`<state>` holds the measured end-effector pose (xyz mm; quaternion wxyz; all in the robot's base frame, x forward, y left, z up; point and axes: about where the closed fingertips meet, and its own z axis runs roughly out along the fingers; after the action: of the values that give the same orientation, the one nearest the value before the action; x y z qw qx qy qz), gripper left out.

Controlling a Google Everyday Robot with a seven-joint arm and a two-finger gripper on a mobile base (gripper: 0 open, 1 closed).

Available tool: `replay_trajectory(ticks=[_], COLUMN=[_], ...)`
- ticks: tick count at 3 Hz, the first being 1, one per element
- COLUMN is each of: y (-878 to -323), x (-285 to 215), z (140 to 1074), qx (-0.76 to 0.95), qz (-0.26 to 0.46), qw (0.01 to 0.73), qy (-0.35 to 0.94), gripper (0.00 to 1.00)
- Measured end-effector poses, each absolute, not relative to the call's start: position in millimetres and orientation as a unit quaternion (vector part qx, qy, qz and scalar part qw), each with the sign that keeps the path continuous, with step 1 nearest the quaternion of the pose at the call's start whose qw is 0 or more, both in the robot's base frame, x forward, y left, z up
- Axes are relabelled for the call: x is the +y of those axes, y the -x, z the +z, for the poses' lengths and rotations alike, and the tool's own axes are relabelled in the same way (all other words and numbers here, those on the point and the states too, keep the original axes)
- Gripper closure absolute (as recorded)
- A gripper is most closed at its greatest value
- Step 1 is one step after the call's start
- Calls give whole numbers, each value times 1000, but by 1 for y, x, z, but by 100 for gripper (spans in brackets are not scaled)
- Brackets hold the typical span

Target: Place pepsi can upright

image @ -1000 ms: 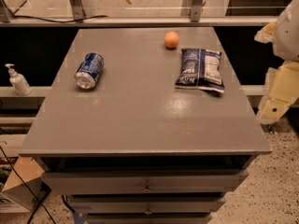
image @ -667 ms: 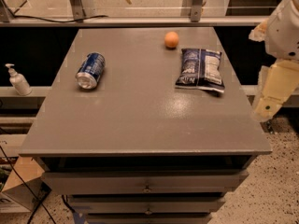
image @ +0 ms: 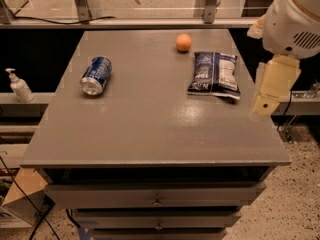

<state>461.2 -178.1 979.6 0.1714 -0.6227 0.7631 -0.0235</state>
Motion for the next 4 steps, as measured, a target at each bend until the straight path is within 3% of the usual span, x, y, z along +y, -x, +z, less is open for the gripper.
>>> replay_trajectory(ticks=[2,4], y=[-501,-548], x=[-132,-42], z=[961,966], qx=[751,681], qz=[32,89], qw=[203,247], qy=[628,684], gripper=[0,0])
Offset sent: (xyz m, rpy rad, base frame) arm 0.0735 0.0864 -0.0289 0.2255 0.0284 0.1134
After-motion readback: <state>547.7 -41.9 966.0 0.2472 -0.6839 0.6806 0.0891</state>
